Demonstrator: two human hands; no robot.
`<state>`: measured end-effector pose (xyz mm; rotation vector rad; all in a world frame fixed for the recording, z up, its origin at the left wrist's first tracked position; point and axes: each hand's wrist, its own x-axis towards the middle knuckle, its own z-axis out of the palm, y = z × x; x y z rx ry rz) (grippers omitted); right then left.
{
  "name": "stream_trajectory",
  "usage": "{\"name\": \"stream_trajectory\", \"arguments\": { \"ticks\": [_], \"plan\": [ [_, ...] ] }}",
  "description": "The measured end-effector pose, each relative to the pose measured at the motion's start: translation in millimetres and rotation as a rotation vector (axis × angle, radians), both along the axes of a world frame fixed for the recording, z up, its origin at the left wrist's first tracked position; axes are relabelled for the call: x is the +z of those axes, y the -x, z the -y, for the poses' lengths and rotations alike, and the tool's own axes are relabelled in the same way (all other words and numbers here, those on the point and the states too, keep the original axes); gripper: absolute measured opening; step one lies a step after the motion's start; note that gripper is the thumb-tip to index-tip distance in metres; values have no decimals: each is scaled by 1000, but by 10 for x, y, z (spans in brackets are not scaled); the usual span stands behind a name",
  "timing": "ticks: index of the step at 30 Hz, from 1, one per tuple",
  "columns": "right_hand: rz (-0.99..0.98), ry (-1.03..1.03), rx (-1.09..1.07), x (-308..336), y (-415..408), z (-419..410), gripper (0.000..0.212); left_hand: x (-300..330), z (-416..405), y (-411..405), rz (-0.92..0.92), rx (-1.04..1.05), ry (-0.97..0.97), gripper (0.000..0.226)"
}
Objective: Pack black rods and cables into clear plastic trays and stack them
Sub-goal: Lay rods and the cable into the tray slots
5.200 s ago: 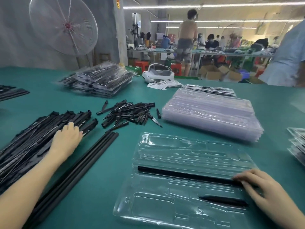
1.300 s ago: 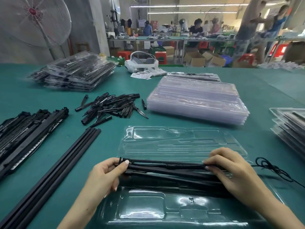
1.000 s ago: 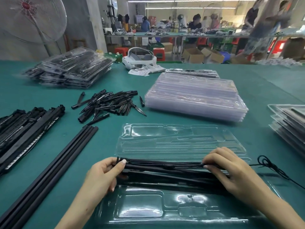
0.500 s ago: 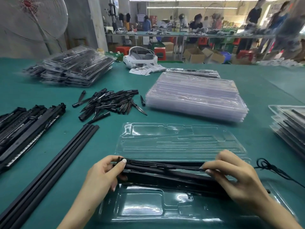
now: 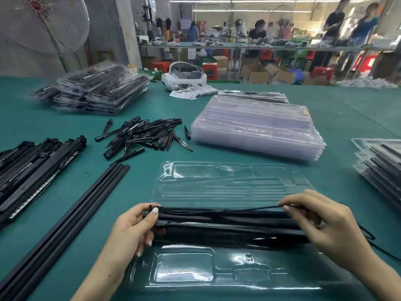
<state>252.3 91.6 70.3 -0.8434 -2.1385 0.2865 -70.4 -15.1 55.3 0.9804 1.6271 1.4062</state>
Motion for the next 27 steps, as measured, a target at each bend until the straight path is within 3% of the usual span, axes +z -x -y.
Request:
{"name": "stream_trajectory", "arguments": {
  "ticks": [7, 16, 19, 22, 26, 27],
  "plan": [
    [-71, 39, -105, 118, -174, -55, 7, 0, 15, 39, 126, 38, -75, 19],
    [215, 119, -229, 249, -405, -163, 15, 63, 38, 17, 125, -44, -143, 25],
    [298, 58, -299, 197, -417, -186, 20, 52, 38, -8, 149, -76, -168, 23],
    [174, 167, -226, 209, -433, -215, 17, 46, 24, -41, 209, -71, -230, 19],
    [-73, 511, 30, 340, -392, -184, 18, 44, -3, -52, 285, -3, -316, 16],
    [-112, 580, 75, 359, -364, -191, 33, 44, -3, -47, 320, 8, -317, 16]
  ]
}}
